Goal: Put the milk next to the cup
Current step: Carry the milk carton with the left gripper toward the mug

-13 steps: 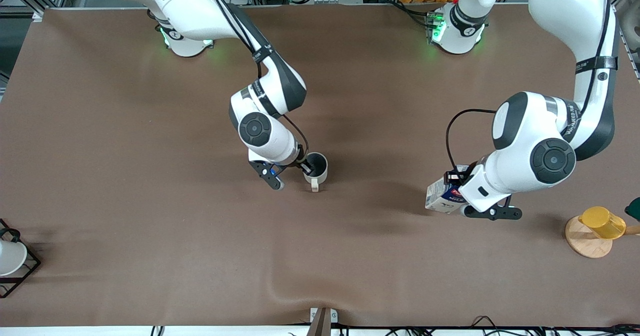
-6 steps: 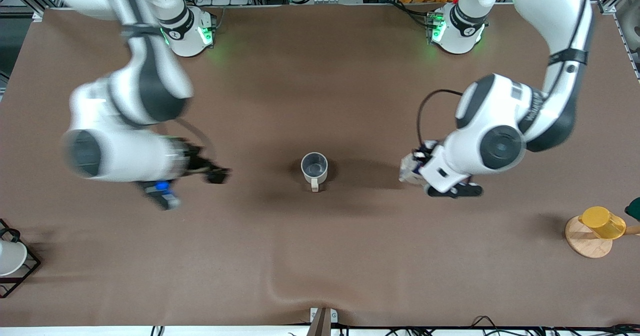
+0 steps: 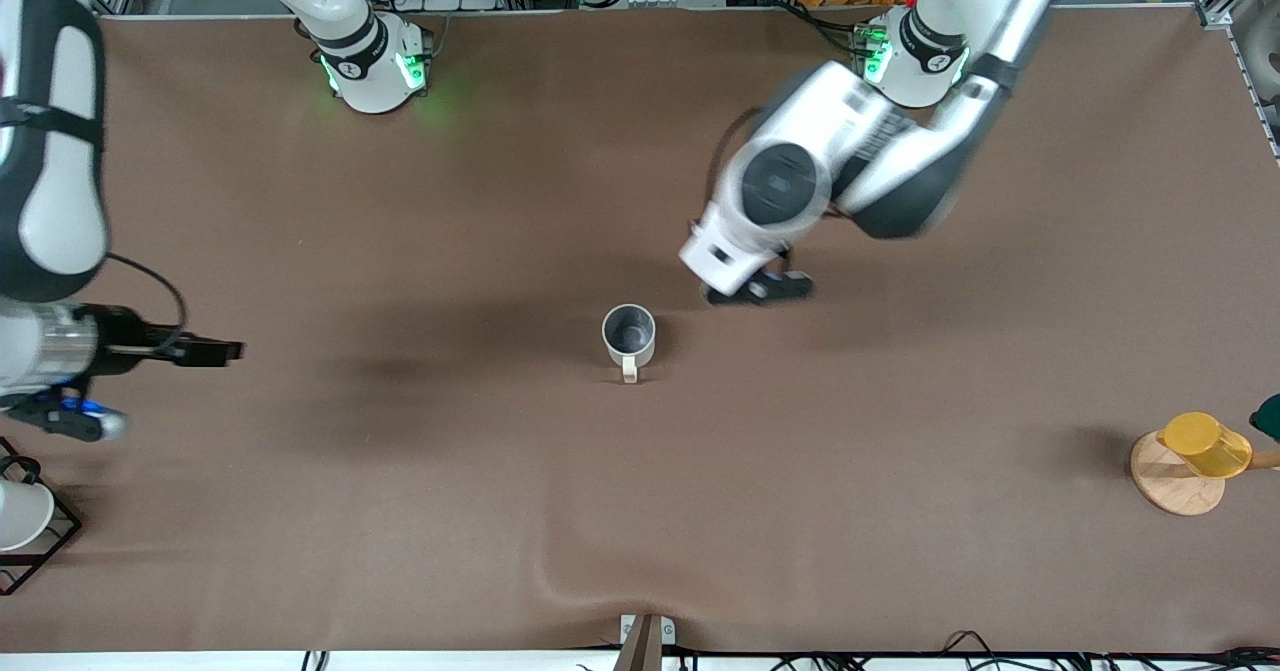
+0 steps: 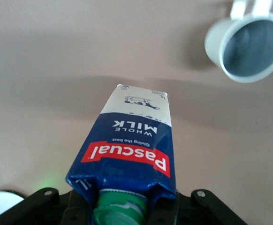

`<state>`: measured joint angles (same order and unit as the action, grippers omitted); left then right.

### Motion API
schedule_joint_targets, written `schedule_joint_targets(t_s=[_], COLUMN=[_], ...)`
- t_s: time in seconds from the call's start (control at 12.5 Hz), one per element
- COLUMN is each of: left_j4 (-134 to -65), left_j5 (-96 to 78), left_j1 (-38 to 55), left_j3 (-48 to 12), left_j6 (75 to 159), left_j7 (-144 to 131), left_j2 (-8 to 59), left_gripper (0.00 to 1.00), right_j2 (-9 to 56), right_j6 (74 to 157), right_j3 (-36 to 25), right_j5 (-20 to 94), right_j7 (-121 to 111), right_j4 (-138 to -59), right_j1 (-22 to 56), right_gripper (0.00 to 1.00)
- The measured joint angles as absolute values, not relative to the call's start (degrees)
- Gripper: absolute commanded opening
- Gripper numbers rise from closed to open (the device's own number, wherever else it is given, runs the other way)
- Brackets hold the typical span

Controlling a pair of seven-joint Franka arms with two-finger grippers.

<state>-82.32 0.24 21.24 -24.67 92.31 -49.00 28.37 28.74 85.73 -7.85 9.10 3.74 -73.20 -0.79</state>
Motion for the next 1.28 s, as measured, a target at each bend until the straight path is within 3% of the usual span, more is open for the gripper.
schedule_joint_targets(t_s=[0.24,0.56,0.8,1.28], left_j4=[-81.5,-80.9,-78.8,-76.2], left_j5=[0.2,0.2,0.2,0.2], left_j1=[27.6,32.0,32.1,39.0], left_j3=[-24.5,-24.3,-23.5,-14.0], left_j6=[93.9,103.4,104.8,105.2], left_j7=[-54.7,-60.3,-60.5,-60.5], left_j2=[30.8,35.3,38.2,39.2], left_gripper=[0.0,0.0,0.0,0.0], right_j2=[25.7,11.0,2.0,-1.1], right_j6=[86.8,89.8,90.6,92.6], right_j3=[-7.3,-7.5,-7.0,-5.8], right_j5=[8.0,7.6,5.3,2.4], right_j7=[2.5,-1.6,-2.1,-2.7], right_j4=[-75.6,-87.6,-92.5,-92.9], right_j1=[-0.8,-1.2,-1.3,-1.0], right_gripper=[1.0,1.0,1.0,1.0])
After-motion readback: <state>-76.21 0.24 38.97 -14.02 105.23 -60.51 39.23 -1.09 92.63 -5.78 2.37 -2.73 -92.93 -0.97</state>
